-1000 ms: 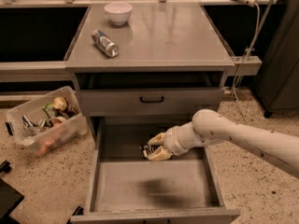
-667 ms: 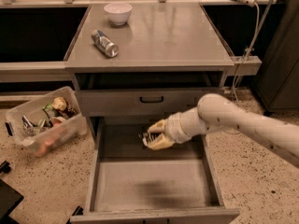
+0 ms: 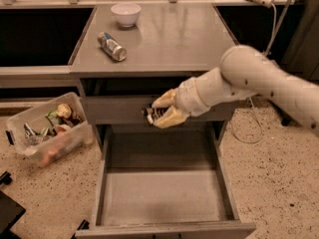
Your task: Pick rxbar chocolate from middle drawer and place on counter
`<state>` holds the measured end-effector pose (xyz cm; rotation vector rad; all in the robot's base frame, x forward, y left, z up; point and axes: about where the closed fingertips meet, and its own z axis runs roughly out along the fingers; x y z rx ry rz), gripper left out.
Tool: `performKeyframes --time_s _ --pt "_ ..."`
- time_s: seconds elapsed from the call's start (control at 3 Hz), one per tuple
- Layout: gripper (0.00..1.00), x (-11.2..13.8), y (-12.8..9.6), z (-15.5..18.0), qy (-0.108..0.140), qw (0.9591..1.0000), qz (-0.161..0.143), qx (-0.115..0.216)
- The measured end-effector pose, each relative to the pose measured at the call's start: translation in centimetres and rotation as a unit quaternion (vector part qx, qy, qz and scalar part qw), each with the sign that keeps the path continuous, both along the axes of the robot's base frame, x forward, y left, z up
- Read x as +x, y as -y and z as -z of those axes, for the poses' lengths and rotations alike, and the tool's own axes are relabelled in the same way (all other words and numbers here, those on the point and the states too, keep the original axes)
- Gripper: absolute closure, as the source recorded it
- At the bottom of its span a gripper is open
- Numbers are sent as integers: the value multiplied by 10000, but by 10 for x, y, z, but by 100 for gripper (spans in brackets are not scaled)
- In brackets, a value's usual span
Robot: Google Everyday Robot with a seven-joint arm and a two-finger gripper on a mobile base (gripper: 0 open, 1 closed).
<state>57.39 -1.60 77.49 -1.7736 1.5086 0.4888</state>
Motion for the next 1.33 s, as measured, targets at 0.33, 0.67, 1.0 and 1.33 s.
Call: performKeyframes --time_s 0.33,0.67,1.0,1.33 --pt "100 1 -6 -58 144 9994 -303 16" --pt "100 1 -6 -58 145 9994 -303 16" --pt "100 7 -9 -78 249 9990 -348 -104" --pt "100 22 -13 -128 640 9962 -531 -244"
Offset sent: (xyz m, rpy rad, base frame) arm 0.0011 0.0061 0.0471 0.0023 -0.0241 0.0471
